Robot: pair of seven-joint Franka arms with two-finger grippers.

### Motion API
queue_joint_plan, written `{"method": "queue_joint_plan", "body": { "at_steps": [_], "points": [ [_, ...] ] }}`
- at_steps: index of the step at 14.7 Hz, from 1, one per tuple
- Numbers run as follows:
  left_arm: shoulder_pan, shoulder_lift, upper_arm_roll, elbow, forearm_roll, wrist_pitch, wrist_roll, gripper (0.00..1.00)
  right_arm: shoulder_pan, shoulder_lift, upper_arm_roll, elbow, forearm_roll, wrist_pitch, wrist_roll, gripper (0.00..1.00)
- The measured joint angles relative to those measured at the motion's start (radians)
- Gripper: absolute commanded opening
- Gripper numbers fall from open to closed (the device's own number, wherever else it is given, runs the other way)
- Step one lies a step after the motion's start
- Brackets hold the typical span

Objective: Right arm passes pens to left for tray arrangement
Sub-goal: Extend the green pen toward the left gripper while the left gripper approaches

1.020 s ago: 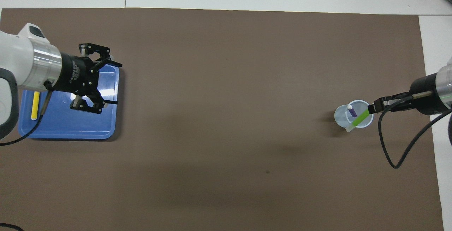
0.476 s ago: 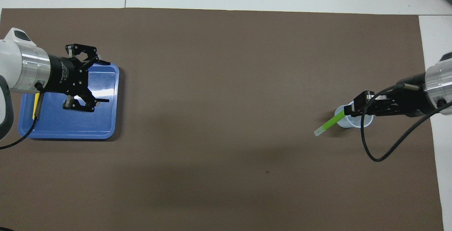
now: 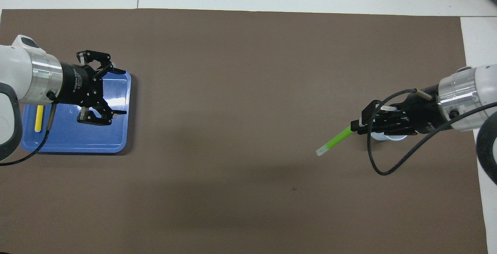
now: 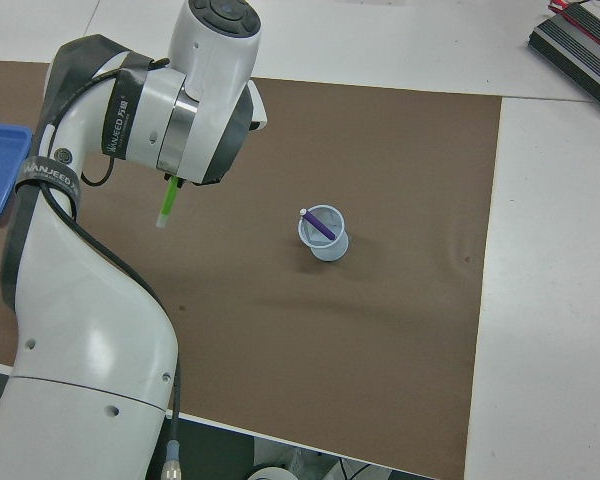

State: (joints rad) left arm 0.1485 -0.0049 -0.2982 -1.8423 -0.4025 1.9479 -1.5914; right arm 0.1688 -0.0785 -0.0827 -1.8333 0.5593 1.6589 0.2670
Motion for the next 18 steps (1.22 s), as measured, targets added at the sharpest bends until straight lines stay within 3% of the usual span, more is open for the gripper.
{"method": "queue_joint_plan", "body": {
  "at_steps": [6,14,18],
  "points": [
    [-0.051,-0.014,-0.003,-0.028,-0.001,0.014,-0.215,1.00,0.067,-0.001,0.001,-0.028,0.136,0.094,0.212,0.00],
    [-0.194,-0.025,-0.009,-0.020,-0.001,-0.004,-0.467,1.00,0.183,-0.002,0.004,-0.093,0.267,0.285,0.404,0.00],
    [-0.292,-0.030,-0.012,-0.006,0.010,-0.004,-0.667,1.00,0.197,-0.002,0.003,-0.107,0.327,0.313,0.447,0.00]
  ]
}}
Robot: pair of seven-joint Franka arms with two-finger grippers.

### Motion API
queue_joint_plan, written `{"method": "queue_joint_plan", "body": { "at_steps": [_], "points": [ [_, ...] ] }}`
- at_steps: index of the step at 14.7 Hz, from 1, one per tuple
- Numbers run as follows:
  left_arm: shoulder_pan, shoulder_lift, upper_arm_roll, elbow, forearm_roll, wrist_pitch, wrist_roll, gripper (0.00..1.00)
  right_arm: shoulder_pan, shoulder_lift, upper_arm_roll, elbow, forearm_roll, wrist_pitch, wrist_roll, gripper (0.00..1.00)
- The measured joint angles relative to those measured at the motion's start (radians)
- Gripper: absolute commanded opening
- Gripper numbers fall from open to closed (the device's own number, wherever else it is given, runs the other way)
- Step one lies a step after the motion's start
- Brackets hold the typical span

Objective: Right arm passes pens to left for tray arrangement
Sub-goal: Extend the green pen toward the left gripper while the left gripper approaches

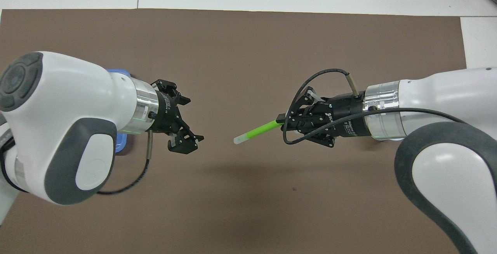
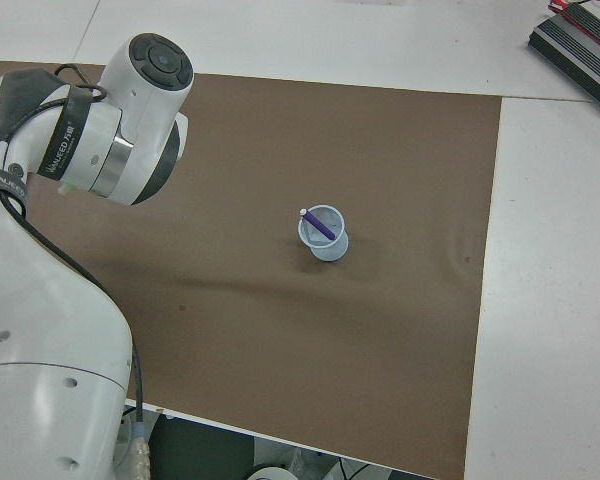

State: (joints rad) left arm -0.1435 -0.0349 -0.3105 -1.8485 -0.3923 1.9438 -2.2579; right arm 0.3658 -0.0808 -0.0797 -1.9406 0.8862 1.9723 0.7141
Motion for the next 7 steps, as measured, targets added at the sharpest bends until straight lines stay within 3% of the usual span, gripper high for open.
{"method": "queue_joint_plan", "body": {
  "at_steps": [7],
  "points": [
    [-0.162,-0.003,-0.001,0.026,0.076,0.036,-0.318,1.00,0.005,0.000,-0.001,-0.004,0.011,0.000,0.006,0.00]
  ]
}}
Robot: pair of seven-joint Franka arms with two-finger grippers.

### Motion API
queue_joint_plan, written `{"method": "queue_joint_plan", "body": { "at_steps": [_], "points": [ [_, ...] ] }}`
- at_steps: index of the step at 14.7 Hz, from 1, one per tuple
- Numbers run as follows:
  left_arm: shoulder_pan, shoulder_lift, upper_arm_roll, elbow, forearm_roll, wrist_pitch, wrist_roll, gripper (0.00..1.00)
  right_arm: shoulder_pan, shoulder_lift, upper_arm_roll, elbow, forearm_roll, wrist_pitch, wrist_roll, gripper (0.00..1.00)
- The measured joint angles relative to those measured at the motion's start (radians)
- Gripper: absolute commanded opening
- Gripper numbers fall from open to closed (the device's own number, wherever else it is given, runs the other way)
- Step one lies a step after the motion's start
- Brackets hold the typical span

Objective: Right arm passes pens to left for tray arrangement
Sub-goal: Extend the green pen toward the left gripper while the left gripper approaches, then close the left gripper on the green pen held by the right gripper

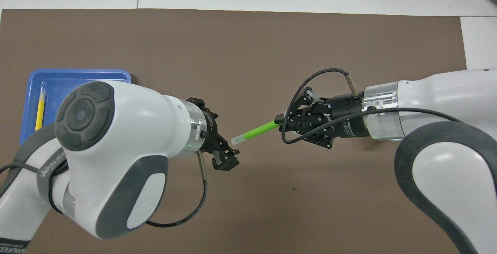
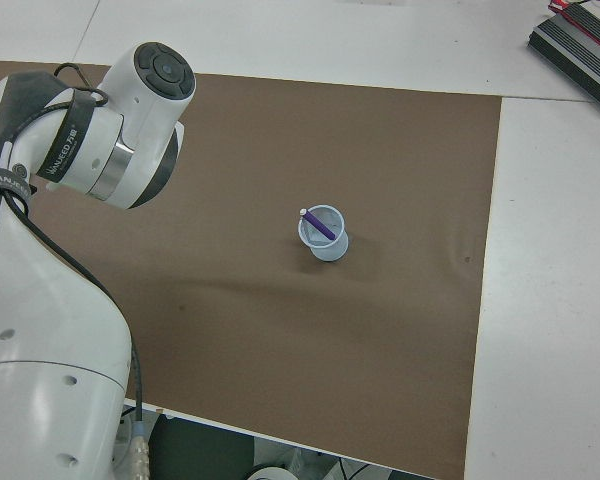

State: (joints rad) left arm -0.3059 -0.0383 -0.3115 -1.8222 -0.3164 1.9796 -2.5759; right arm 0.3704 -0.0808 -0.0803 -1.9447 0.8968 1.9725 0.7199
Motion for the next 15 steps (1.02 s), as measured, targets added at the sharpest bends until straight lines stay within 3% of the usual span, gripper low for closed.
{"method": "queue_joint_plan", "body": {
  "at_steps": [5,11,15],
  "points": [
    [-0.107,0.000,-0.002,0.000,0.090,0.089,-0.039,0.99,0.017,0.000,0.001,0.000,0.000,0.021,0.022,0.00],
    [-0.112,0.001,0.001,-0.002,0.131,0.105,-0.039,0.72,0.020,0.000,0.001,-0.001,0.000,0.030,0.026,0.00],
    [-0.112,0.001,0.002,-0.004,0.137,0.105,-0.039,0.71,0.020,0.000,0.001,-0.001,0.000,0.030,0.026,0.00]
  ]
}}
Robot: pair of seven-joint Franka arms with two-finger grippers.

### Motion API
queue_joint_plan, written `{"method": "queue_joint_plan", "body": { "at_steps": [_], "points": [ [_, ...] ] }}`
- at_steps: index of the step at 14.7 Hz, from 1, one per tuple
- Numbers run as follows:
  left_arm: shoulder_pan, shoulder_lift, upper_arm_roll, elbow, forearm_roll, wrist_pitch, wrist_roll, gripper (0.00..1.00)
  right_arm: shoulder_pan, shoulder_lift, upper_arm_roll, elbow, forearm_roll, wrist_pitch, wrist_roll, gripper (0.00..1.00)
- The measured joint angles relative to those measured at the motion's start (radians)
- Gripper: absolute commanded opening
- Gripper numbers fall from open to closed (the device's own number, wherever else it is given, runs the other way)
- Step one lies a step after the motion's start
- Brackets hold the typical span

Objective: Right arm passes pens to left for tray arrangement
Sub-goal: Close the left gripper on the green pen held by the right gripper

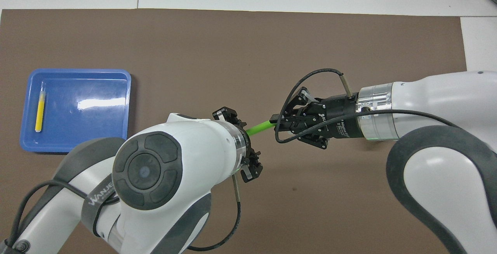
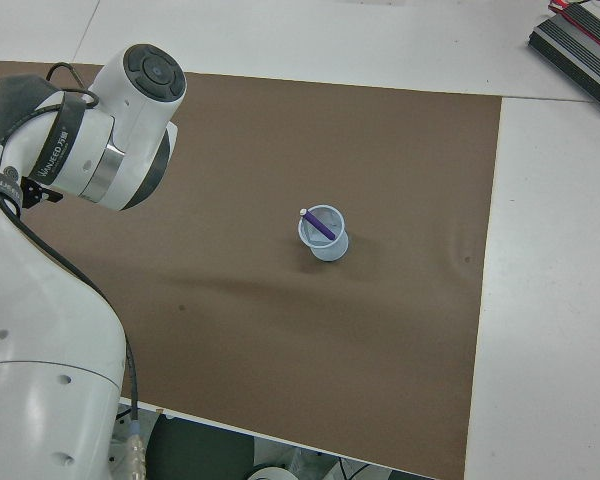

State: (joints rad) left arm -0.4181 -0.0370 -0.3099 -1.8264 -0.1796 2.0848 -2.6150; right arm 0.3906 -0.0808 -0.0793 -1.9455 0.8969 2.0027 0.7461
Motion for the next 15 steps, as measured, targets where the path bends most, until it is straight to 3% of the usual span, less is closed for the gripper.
{"method": "queue_joint_plan", "body": {
  "at_steps": [5,13,15],
  "points": [
    [0.000,0.000,0.000,-0.002,0.002,0.000,0.000,0.69,0.000,0.000,0.000,0.000,0.000,0.000,0.000,0.00],
    [-0.001,0.000,-0.001,-0.008,0.003,0.020,0.000,0.51,0.000,0.000,0.000,-0.001,0.021,0.000,0.000,0.00],
    [-0.008,0.000,-0.001,-0.015,0.012,0.032,0.000,0.51,0.000,0.000,0.000,-0.001,0.021,0.000,0.000,0.00]
  ]
}}
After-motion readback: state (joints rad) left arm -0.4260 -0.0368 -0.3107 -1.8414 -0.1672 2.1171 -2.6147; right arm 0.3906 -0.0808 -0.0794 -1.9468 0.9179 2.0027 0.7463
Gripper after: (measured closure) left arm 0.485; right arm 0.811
